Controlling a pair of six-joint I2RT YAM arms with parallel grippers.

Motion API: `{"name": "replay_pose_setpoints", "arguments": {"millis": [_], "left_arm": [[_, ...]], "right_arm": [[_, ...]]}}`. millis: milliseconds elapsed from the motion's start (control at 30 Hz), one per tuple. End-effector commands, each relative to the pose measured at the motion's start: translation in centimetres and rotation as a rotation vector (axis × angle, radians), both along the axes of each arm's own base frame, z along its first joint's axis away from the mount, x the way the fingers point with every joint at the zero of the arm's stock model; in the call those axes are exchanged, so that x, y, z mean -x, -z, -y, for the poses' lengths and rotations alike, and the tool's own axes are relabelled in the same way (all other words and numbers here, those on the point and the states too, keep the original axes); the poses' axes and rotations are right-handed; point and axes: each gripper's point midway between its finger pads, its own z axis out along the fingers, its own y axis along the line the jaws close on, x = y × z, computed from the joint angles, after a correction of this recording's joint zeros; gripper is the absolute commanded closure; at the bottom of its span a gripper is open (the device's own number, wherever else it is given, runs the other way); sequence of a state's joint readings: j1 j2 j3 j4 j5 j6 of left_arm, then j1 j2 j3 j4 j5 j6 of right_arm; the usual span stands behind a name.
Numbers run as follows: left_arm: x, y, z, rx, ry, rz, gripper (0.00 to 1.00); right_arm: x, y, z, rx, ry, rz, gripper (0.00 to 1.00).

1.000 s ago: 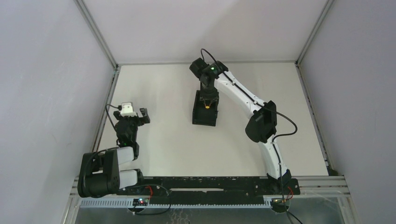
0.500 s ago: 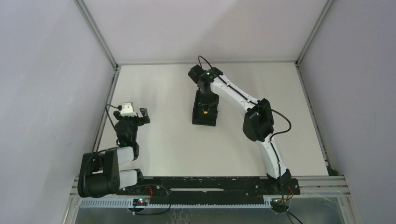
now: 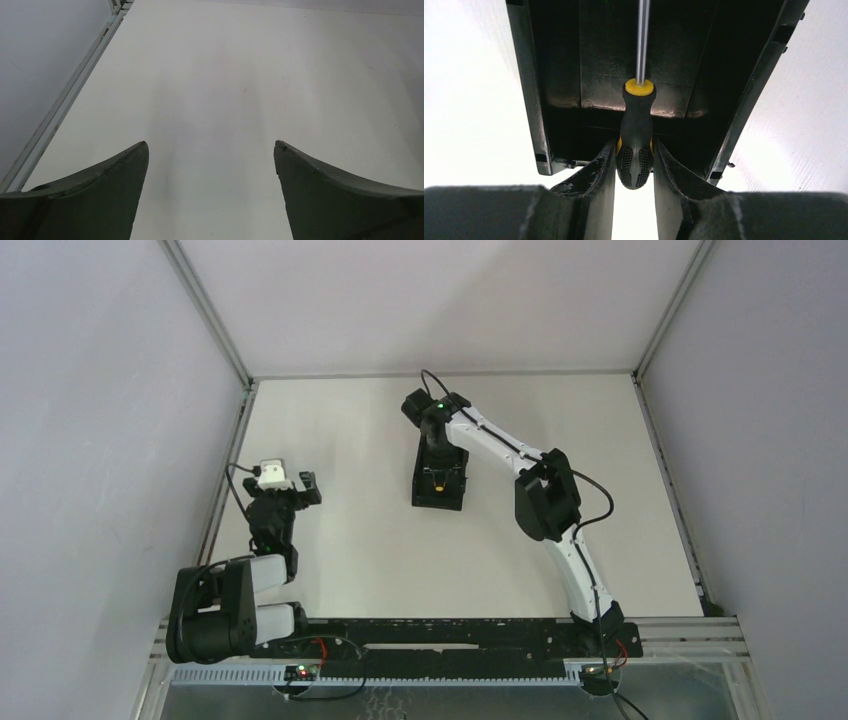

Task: Put the screwdriver in the bin
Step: Place the screwdriver in the bin.

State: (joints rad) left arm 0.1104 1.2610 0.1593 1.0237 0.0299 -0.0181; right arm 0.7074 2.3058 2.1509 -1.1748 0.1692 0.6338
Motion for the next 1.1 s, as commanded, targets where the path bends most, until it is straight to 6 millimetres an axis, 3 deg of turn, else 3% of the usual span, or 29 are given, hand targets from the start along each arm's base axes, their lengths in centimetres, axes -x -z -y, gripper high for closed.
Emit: {"name": "replay_pose_setpoints", "arguments": {"millis": [0, 533, 800, 1067], "left_arm": [[-0.6, -2.4, 0.0, -0.024, 0.004, 0.086, 0.0], [-0.6, -2.4, 0.0, -0.024, 0.005, 0.086, 0.0], [-0.6, -2.4, 0.0, -0.024, 0.005, 0.086, 0.0], [-0.6, -2.4, 0.0, -0.024, 0.004, 0.085, 0.0]], "right_arm": [[-0.3, 0.3, -0.3, -0.01, -0.004, 0.007, 1.0], [-0.2, 1.6, 0.1, 0.009, -0.021, -0.002, 1.0], [-0.2, 1.8, 1.6, 0.107, -0.085, 0.017, 1.0], [0.1, 1.5, 1.2, 0.112, -0.151, 0.036, 1.0]]}}
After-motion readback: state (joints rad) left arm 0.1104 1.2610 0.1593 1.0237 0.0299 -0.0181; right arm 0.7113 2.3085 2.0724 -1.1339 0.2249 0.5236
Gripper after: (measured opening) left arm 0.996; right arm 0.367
